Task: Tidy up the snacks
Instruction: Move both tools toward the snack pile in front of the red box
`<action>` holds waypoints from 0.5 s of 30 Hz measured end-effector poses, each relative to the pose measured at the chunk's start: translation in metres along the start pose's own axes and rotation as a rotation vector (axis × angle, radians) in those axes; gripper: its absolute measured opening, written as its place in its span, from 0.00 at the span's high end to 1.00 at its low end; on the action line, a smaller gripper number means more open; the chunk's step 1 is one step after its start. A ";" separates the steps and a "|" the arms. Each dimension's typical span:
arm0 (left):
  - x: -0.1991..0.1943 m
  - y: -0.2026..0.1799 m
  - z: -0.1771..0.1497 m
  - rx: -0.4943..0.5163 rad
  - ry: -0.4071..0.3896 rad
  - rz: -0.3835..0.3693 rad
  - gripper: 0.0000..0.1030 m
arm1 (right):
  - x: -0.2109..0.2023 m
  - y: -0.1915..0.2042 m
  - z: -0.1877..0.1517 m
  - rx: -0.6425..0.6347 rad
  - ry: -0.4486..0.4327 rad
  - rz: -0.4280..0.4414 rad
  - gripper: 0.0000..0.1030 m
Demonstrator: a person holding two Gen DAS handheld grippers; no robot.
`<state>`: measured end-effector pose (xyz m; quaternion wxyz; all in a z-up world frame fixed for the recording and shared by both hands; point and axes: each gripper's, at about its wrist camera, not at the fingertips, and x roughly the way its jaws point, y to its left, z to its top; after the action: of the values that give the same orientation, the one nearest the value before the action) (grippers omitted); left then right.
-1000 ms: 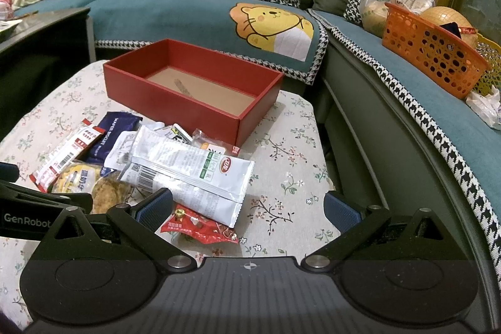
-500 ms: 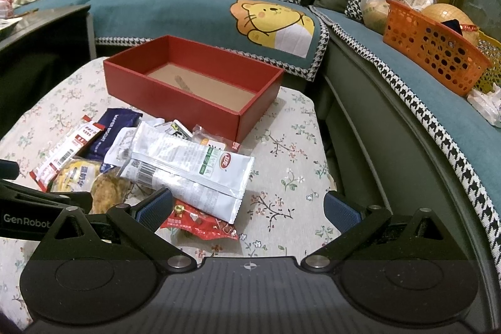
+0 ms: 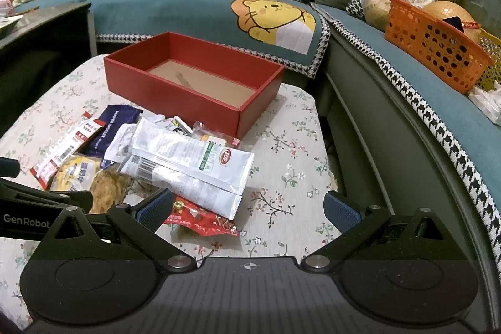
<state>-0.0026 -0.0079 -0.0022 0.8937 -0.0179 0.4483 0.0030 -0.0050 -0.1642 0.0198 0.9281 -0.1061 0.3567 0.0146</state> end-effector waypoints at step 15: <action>0.001 -0.005 -0.002 0.027 0.010 -0.004 0.00 | 0.001 -0.003 -0.003 -0.005 0.021 0.000 0.00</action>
<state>-0.0033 -0.0127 -0.0044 0.8917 -0.0068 0.4526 -0.0046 -0.0053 -0.1681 0.0177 0.9240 -0.1086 0.3664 0.0144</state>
